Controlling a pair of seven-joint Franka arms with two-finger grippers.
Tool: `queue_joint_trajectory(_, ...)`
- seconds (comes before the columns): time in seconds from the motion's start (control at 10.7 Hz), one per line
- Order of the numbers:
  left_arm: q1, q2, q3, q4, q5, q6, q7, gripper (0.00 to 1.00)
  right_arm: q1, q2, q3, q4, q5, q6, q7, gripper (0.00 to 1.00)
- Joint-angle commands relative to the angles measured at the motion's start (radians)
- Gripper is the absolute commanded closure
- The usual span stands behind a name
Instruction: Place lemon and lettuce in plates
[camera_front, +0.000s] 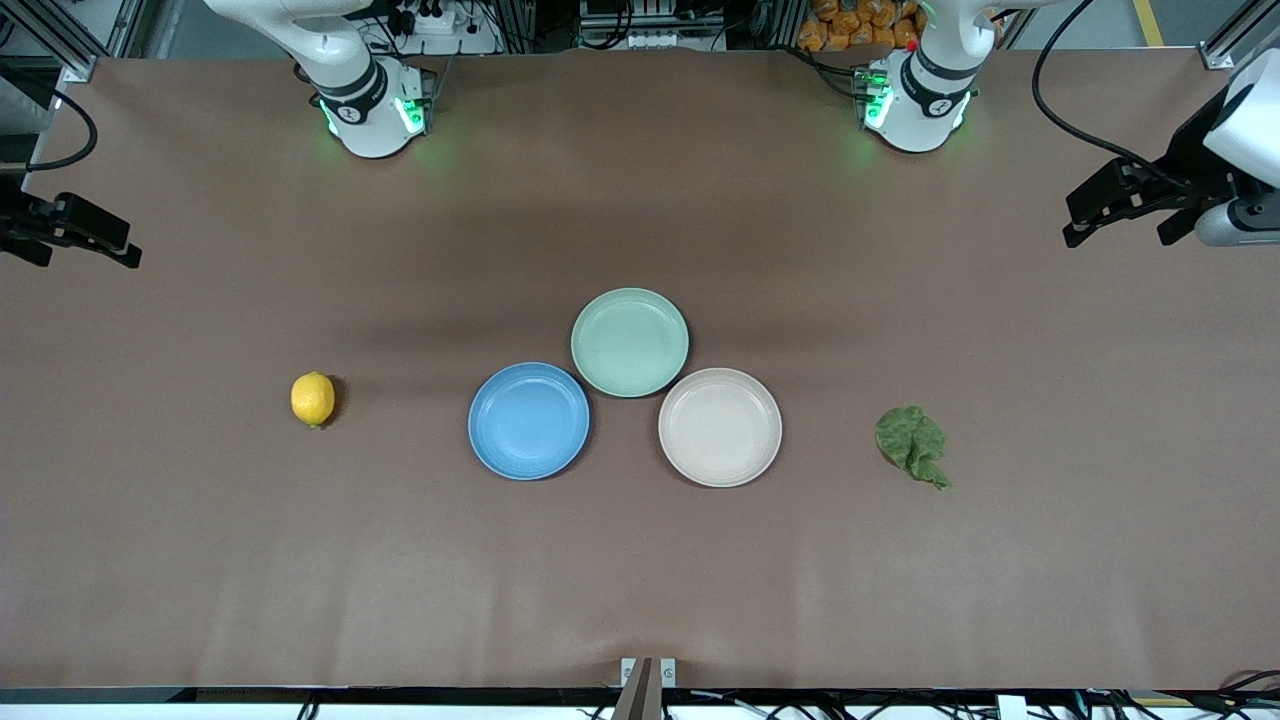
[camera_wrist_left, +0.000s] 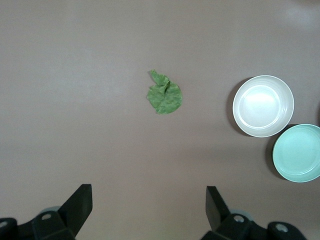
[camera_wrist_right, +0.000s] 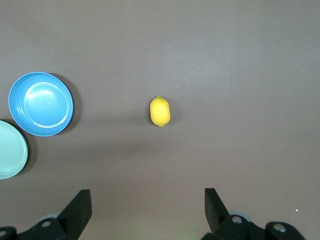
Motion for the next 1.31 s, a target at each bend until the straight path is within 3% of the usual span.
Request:
queue_joint_trajectory(0.0, -0.004, 0.003, -0.011, 0.018, 0.015, -0.007, -0.003, 0.0, -0.008, 0.005, 0.002, 0.024, 0.005, -0.019, 0.008, 0.0)
queue_joint_trajectory(1.21, -0.01, 0.027, -0.01, 0.018, 0.013, -0.001, -0.012, 0.0, -0.027, 0.009, 0.004, 0.021, 0.014, -0.021, 0.008, 0.0)
